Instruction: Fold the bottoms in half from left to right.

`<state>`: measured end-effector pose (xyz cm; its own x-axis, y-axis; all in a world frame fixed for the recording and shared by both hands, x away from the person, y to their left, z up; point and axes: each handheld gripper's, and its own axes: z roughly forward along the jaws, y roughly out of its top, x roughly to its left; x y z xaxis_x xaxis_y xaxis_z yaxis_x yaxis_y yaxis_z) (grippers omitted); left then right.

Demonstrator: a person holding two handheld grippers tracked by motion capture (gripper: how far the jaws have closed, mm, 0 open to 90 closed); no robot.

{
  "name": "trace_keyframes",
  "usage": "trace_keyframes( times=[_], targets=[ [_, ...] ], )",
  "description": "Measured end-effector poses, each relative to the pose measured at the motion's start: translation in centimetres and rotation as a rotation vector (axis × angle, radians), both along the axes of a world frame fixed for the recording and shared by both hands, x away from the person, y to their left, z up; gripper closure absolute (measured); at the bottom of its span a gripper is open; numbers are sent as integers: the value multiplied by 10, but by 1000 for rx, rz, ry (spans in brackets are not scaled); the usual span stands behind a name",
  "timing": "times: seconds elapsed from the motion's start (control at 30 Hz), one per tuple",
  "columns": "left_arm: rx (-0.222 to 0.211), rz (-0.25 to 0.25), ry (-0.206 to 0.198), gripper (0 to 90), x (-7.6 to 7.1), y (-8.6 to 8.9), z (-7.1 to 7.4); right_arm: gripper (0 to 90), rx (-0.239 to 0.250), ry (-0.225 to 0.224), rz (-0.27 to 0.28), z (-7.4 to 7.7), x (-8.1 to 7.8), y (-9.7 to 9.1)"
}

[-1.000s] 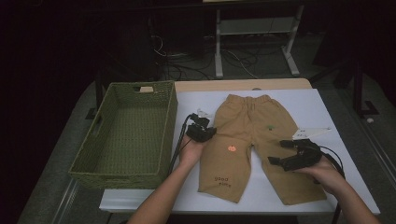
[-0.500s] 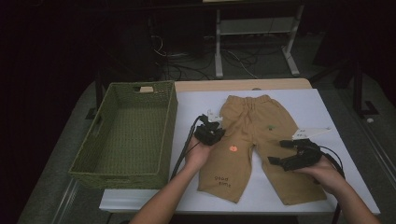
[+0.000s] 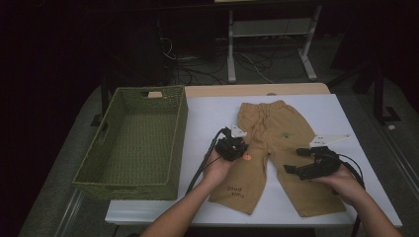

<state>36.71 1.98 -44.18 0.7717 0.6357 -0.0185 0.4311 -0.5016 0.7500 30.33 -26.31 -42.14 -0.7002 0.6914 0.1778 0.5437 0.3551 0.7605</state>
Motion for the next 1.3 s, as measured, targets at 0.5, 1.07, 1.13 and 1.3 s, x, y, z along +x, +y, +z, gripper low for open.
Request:
trace_keyframes(
  times=[0.5,1.07,1.13,1.3],
  targets=[
    [14,-33,31,868,-4,-8,-13,186,-25,-11,-22,6,8,4],
    [12,-34,30,868,-4,-8,-13,301,-33,-28,-24,19,43,29],
    [11,-34,29,868,-5,-8,-14,323,-32,-29,-29,21,48,32],
    [5,-35,33,868,-4,-7,-14,370,-33,-33,-30,23,61,39]
  ],
)
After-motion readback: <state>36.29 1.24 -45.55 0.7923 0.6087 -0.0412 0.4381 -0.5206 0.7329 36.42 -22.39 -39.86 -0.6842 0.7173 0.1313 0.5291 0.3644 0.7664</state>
